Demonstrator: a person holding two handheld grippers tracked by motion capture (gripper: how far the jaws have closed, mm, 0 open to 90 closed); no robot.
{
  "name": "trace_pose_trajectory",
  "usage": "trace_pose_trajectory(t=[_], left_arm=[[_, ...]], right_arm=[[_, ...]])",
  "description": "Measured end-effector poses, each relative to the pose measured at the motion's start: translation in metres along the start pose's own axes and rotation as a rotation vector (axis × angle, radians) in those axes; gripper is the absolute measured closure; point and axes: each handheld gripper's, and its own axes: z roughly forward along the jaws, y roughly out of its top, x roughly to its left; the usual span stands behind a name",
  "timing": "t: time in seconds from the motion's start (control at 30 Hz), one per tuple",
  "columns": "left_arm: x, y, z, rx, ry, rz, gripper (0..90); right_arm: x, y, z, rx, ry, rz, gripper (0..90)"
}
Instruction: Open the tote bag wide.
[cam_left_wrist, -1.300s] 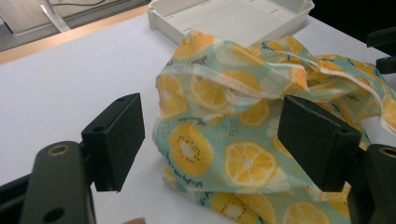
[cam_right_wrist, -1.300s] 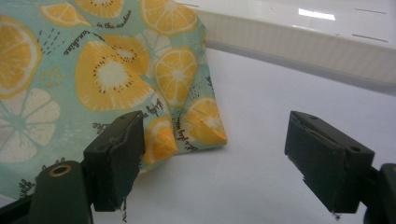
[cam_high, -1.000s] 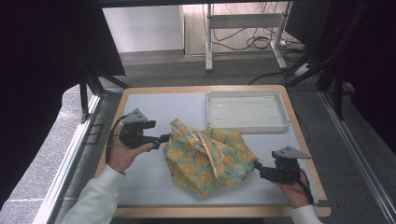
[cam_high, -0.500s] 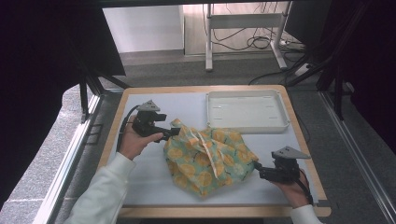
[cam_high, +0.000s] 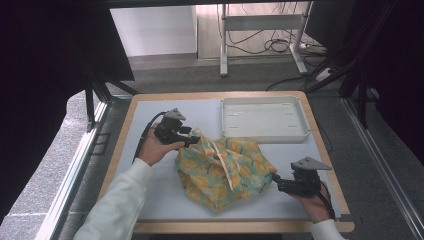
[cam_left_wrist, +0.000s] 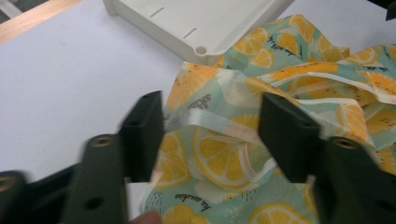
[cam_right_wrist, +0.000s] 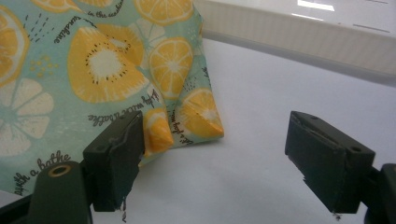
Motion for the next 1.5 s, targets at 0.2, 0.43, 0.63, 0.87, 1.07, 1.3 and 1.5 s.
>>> trace_pose_trajectory(t=[0.2, 0.43, 0.63, 0.87, 1.07, 1.3, 1.5], left_arm=[[-0.003, 0.0, 0.004, 0.008, -0.016, 0.016, 67.1], [-0.004, 0.0, 0.003, 0.001, -0.034, 0.008, 78.2], [-0.005, -0.001, 0.001, -0.015, -0.03, 0.007, 82.0], [-0.007, -0.001, -0.002, -0.023, -0.023, 0.015, 87.7], [-0.013, -0.002, -0.014, -0.053, -0.02, 0.021, 89.7], [-0.017, -0.01, -0.032, -0.088, -0.023, 0.022, 90.0], [-0.018, -0.019, -0.038, -0.111, -0.04, 0.0, 90.0]], right_arm=[[0.0, -0.001, 0.001, 0.002, -0.002, -0.002, 19.6], [-0.002, -0.001, 0.001, 0.0, -0.01, 0.002, 19.7], [-0.001, 0.0, -0.001, -0.013, -0.015, 0.001, 19.9], [-0.001, 0.0, -0.001, -0.013, -0.016, 0.001, 19.9], [-0.001, 0.0, -0.002, -0.014, -0.017, 0.001, 19.9], [-0.001, 0.001, -0.002, -0.018, -0.016, 0.003, 20.2], [0.001, 0.006, -0.01, -0.044, -0.009, 0.001, 22.2]])
